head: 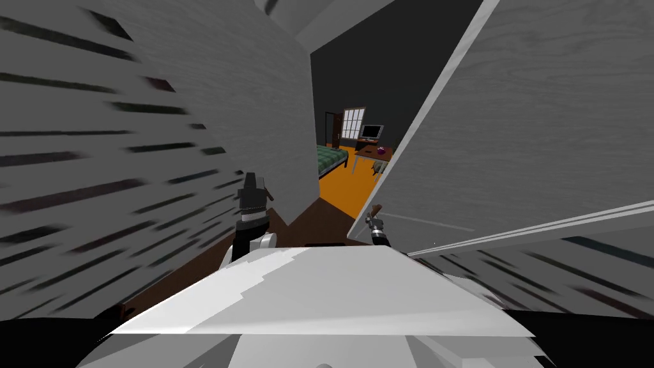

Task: Pull the door open

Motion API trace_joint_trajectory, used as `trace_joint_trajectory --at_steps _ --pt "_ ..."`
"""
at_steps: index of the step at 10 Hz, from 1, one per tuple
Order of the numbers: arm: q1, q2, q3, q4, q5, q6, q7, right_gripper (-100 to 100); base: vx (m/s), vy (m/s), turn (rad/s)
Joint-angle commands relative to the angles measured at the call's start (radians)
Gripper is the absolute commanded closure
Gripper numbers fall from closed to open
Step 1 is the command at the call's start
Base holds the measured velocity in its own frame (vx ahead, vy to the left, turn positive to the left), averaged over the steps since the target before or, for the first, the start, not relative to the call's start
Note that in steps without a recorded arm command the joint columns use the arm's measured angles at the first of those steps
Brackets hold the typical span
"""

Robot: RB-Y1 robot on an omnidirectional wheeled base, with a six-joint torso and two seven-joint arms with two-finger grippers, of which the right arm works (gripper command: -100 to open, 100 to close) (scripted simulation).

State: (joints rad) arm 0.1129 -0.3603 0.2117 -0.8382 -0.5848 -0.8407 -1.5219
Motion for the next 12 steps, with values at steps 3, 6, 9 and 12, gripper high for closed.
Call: trace_joint_trajectory --at_steps 3,6,9,12 --pt "0.023 -0.036 0.041 -0.011 0.018 -0.030 -0.044 100 -0.237 -0.045 0.141" --pt "0.047 -0.073 0.082 -0.023 0.037 -0.061 -0.089 100 -0.232 -0.023 0.121" --pt "0.056 -0.082 0.094 -0.026 0.042 -0.065 -0.099 100 -0.183 -0.034 0.068" --pt "0.081 -0.114 0.129 -0.021 0.059 -0.109 -0.139 100 -0.202 -0.029 0.125"
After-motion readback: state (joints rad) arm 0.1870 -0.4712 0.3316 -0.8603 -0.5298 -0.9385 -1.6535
